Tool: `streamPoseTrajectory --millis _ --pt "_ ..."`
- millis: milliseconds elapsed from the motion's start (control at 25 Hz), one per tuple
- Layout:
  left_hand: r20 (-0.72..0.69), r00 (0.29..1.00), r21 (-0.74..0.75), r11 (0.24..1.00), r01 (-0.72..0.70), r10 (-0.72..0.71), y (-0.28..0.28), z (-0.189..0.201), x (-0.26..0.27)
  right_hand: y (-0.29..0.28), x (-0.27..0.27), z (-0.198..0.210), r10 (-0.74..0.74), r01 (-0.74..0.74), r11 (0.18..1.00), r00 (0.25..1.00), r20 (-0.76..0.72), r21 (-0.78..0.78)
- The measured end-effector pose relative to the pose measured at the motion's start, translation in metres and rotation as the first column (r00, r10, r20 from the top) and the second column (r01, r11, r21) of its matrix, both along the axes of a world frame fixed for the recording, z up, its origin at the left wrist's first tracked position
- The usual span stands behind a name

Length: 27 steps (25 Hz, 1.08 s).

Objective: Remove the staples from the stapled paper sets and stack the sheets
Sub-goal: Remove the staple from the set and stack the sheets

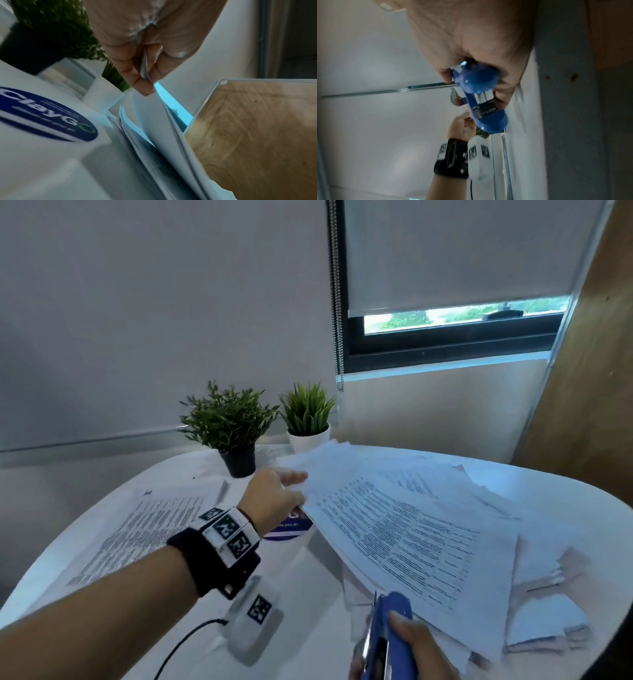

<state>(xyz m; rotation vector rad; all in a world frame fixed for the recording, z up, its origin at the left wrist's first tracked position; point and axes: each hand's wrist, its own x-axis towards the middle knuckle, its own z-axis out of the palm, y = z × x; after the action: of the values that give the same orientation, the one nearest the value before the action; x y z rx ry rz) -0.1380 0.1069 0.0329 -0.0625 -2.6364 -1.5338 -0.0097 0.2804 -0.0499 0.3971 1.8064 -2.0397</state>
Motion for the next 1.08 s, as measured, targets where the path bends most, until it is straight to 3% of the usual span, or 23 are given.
streamPoseTrajectory --millis 40,80,120,160,240,360,480,680,760,840,960,1080 --pt "-0.021 0.999 -0.013 0.999 -0.039 0.038 -0.014 0.001 0.020 0.004 0.034 0.016 -0.048 0.038 0.976 0.998 -0.042 -0.215" --pt "-0.031 0.996 -0.022 0.996 -0.084 0.083 -0.029 -0.001 0.044 0.001 0.042 0.033 0.075 -0.094 0.992 0.978 -0.192 -0.088" --pt "-0.046 0.991 -0.029 0.991 -0.129 0.127 -0.040 -0.003 0.062 -0.005 0.048 0.048 0.138 -0.148 0.988 0.967 -0.214 -0.033" --pt "-0.049 0.983 -0.037 0.983 -0.181 0.179 -0.053 -0.007 0.086 -0.009 0.053 0.046 0.111 -0.116 0.993 0.978 -0.175 -0.020" --pt "-0.041 0.969 -0.020 0.969 -0.246 0.245 -0.071 -0.018 0.123 -0.010 0.054 0.054 -0.027 0.014 0.986 0.997 -0.070 -0.167" --pt "0.047 0.971 -0.031 0.972 -0.233 0.234 -0.086 -0.046 0.171 -0.020 0.046 0.059 0.025 -0.027 0.999 0.997 -0.066 -0.040" --pt "0.137 0.983 -0.134 0.985 -0.107 0.125 -0.087 -0.069 0.203 -0.026 0.041 0.056 0.151 -0.115 0.961 0.980 -0.129 0.252" --pt "0.124 0.990 -0.464 0.878 0.121 -0.070 -0.077 -0.077 0.230 -0.041 0.034 0.065 0.415 -0.203 0.701 0.896 -0.160 0.683" --pt "0.150 0.984 -0.670 0.722 0.173 -0.096 -0.079 -0.079 0.234 -0.050 0.026 0.069 0.561 -0.195 0.504 0.814 -0.147 0.841" --pt "0.043 0.995 -0.777 0.622 0.090 -0.090 -0.084 -0.082 0.242 -0.062 0.019 0.072 0.687 -0.171 0.322 0.719 -0.106 0.931" --pt "-0.113 0.993 -0.754 0.653 -0.076 -0.014 -0.094 -0.078 0.252 -0.082 0.009 0.070 0.817 -0.115 0.109 0.577 -0.023 0.987" --pt "-0.173 0.981 -0.673 0.717 -0.183 0.088 -0.113 -0.080 0.247 -0.098 -0.002 0.064 0.862 -0.079 -0.017 0.504 0.055 0.997"
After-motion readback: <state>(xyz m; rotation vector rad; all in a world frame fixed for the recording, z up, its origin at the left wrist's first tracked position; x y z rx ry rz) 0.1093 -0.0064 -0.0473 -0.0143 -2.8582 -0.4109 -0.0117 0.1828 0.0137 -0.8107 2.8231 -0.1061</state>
